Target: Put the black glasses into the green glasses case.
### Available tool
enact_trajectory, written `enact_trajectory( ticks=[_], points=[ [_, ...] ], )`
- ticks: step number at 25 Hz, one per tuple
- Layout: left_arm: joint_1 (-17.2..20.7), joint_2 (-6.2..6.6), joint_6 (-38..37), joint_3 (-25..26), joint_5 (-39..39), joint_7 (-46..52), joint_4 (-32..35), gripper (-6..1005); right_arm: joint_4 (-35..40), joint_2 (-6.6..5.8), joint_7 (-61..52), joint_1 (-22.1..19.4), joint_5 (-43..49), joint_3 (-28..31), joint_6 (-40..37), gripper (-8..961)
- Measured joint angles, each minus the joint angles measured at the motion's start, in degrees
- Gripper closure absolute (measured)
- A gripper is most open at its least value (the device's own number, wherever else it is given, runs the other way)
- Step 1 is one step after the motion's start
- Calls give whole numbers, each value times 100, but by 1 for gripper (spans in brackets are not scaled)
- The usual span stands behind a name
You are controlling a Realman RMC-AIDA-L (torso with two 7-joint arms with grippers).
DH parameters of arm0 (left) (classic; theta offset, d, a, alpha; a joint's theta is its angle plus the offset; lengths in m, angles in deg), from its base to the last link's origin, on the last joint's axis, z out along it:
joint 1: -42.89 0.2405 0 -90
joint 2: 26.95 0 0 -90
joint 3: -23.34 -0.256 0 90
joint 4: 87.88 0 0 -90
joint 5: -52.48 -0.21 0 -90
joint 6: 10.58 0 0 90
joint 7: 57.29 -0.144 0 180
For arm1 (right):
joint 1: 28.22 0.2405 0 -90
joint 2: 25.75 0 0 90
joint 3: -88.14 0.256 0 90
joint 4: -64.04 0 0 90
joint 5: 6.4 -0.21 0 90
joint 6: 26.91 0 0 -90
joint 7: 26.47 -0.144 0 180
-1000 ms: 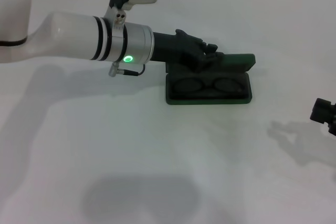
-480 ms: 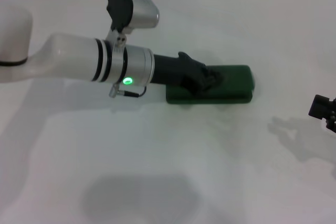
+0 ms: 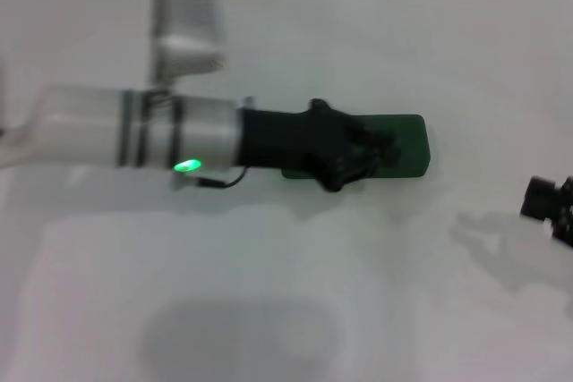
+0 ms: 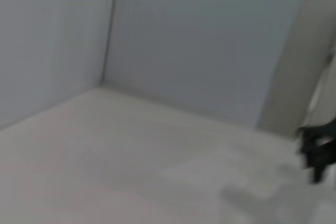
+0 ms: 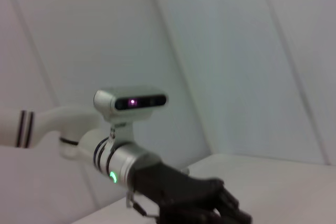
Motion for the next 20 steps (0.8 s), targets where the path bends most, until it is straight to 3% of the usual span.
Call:
enact_trajectory(
  ticks=[1, 4, 6, 8, 12, 19, 20],
  points=[
    [361, 56, -563, 174, 90, -184, 307, 902, 4, 9, 74, 40, 52, -74, -104, 777],
    [977, 218, -2003, 868, 299, -772, 511, 860, 10, 44, 96, 181, -11, -364, -344, 776],
    [1288, 363, -2927, 1449, 389, -898, 490, 832, -19, 73, 74, 302, -288, -644, -526, 695],
    [1538, 494, -3392, 1800, 380, -948, 472, 740, -18, 83, 71, 376, -726, -1074, -592, 614],
    [1921, 650, -3676, 1906, 137, -1490, 465, 568, 154, 80, 71, 548, -1471, -1951, -340, 474],
    [1905, 657, -3681, 1955, -402, -2140, 180, 315, 168, 80, 65, 959, -1771, -2686, 112, 294],
    [1909, 656, -3680, 1960, -408, -2150, 174, 314, 196, 80, 65, 979, -1819, -2783, 143, 274]
  ],
)
